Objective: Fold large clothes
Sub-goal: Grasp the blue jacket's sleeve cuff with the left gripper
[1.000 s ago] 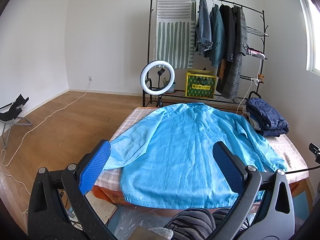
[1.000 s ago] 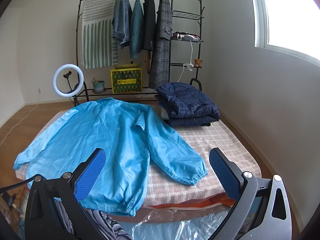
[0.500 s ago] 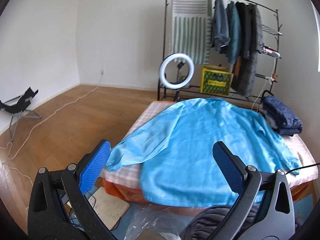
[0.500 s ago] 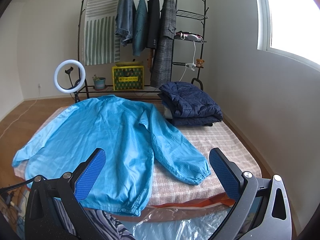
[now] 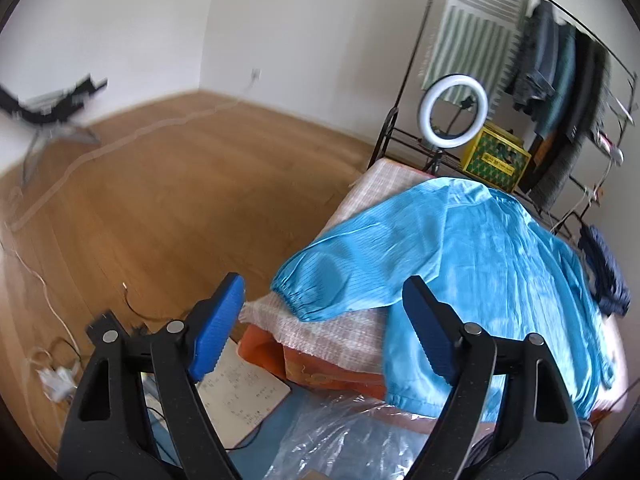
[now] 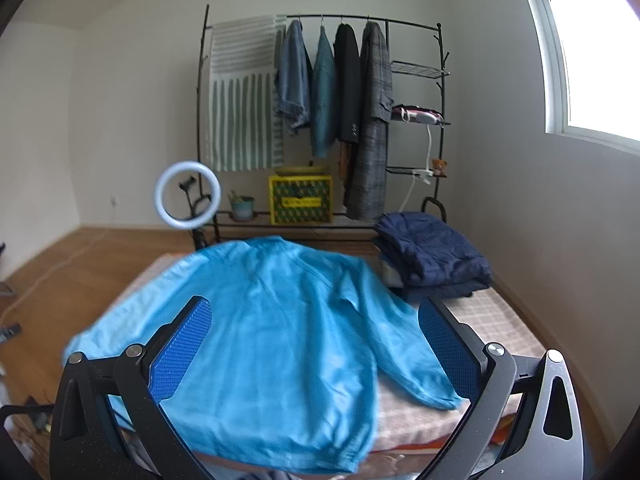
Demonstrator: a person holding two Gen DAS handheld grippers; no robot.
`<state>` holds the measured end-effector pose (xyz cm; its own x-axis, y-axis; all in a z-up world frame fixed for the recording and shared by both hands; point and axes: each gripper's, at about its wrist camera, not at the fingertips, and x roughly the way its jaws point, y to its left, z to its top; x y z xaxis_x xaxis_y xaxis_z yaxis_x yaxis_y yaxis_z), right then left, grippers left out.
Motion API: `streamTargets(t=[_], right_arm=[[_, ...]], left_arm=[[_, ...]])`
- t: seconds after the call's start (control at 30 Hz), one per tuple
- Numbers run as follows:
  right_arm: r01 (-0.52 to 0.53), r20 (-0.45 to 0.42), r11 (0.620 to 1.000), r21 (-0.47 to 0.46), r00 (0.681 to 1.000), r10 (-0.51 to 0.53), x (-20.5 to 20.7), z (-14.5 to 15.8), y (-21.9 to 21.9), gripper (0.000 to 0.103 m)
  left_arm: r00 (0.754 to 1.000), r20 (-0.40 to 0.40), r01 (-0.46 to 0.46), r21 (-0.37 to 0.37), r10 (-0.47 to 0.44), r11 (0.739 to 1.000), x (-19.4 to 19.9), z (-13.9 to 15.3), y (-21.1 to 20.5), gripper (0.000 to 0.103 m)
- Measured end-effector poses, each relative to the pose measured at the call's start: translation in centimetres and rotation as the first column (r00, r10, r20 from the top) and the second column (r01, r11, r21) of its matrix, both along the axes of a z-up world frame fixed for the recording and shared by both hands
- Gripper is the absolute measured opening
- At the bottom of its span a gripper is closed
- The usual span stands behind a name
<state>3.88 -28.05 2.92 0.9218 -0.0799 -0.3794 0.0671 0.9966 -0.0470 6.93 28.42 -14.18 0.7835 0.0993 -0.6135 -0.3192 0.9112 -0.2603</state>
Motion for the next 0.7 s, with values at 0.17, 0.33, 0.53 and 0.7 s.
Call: streamTargets(t=[0.17, 0.33, 0.53, 0.7], right_arm=[[-0.077, -0.03, 0.996, 0.037, 0.997, 0.078, 1.5, 1.2, 3.1, 0.103], [-0.176, -0.073, 0.981, 0.081, 0.981, 0.182, 3.9, 1.0, 6.0, 0.103], [-0.277, -0.096, 0.945, 0.171, 0.95, 0.296, 7.8, -0.9, 8.9, 0.103], [-0.322, -0.133, 0.916, 0.24, 0.923, 0.36, 12.3, -4.1, 10.6, 0.103]], left_arm=[[0.999, -0.028, 0.042, -0.123, -0.046, 0.991, 2.0, -2.9, 3.0, 0.084], [0.995, -0.062, 0.055, -0.289, -0.076, 0.956, 4.6, -6.1, 4.8, 0.084], [0.993, -0.12, -0.063, -0.506, 0.002, 0.86, 7.2, -10.4, 7.8, 0.084], [0.979, -0.202, -0.136, -0.547, 0.027, 0.826, 9.8, -13.6, 9.4, 0.084]])
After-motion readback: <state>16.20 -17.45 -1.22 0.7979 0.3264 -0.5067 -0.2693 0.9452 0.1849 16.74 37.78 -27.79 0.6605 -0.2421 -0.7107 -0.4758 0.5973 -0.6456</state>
